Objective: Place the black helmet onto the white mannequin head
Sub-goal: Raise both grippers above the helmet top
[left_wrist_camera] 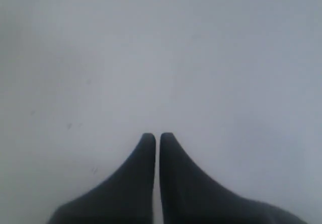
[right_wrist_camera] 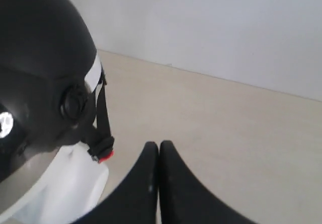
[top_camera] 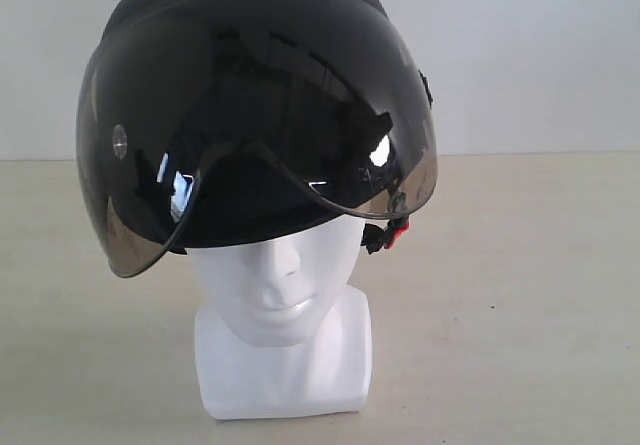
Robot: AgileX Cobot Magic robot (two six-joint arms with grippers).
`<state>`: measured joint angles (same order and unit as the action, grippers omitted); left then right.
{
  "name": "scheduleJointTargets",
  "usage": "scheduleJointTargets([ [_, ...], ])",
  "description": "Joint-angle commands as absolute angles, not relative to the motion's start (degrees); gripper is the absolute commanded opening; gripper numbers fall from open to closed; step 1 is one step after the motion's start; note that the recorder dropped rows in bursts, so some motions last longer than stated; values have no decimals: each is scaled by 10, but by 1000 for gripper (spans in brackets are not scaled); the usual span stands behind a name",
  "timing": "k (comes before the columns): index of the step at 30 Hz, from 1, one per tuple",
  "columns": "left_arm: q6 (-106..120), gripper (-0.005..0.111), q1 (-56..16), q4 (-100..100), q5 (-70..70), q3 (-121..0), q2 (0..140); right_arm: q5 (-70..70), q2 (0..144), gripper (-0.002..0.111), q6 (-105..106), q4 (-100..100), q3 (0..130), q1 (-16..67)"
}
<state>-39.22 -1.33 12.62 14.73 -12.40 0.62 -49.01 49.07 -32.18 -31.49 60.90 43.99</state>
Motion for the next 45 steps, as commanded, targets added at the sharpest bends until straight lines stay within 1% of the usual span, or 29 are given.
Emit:
scheduleJointTargets([
  [1, -429, 4, -12, 106, -87, -249, 63, -559, 559, 0, -296, -362, 709, 438],
  [5, -378, 4, -12, 63, -215, -386, 158, -686, 620, 0, -216, -370, 790, 438],
  [6, -307, 4, -12, 3, -266, -439, 202, -700, 636, 0, -205, -397, 798, 438],
  [7, -259, 4, -12, -35, -288, -464, 224, -700, 637, 0, -209, -407, 798, 433],
  [8, -170, 4, -12, -112, -310, -504, 261, -700, 636, 0, -196, -408, 796, 408],
  [9, -132, 4, -12, -142, -312, -515, 273, -700, 635, 0, -181, -412, 796, 396],
  [10, -79, 4, -12, -195, -311, -533, 292, -700, 631, 0, -170, -433, 796, 363],
  [13, -64, 4, -12, -221, -309, -541, 305, -665, 604, 0, -158, -365, 796, 333],
  [14, -64, 4, -12, -221, -309, -541, 305, -631, 594, 0, -155, -343, 796, 314],
  [17, -64, 4, -12, -221, -294, -541, 305, -616, 592, 0, -135, -285, 816, 252],
  [21, -64, 4, -12, -223, -296, -541, 305, -607, 626, 0, -84, -147, 819, 178],
  [25, -64, 4, -12, -221, -296, -541, 305, -602, 659, 0, -63, -57, 819, 120],
  [33, -42, 4, -12, -221, -313, -540, 305, -616, 708, 0, 73, 231, 819, -14],
  [34, -32, 4, -12, -221, -326, -540, 305, -620, 709, 0, 128, 289, 819, -52],
  [36, -29, 4, -12, -225, -335, -540, 309, -628, 709, 0, 202, 361, 818, -88],
  [37, -22, 4, -12, -236, -335, -540, 310, -631, 709, 0, 225, 382, 818, -92],
  [38, 5, 4, -12, -263, -331, -540, 318, -639, 709, 0, 286, 438, 808, -97],
  [40, 69, 4, -12, -341, -334, -540, 334, -648, 709, 0, 320, 485, 776, -97],
  [41, 121, 4, -12, -390, -345, -540, 345, -618, 702, 0, 319, 495, 742, -98],
  [43, 179, 4, -12, -431, -362, -540, 358, -581, 691, 0, 328, 496, 683, -109],
  [45, 181, 4, -12, -423, -367, -540, 364, -568, 675, 0, 360, 531, 613, -123],
])
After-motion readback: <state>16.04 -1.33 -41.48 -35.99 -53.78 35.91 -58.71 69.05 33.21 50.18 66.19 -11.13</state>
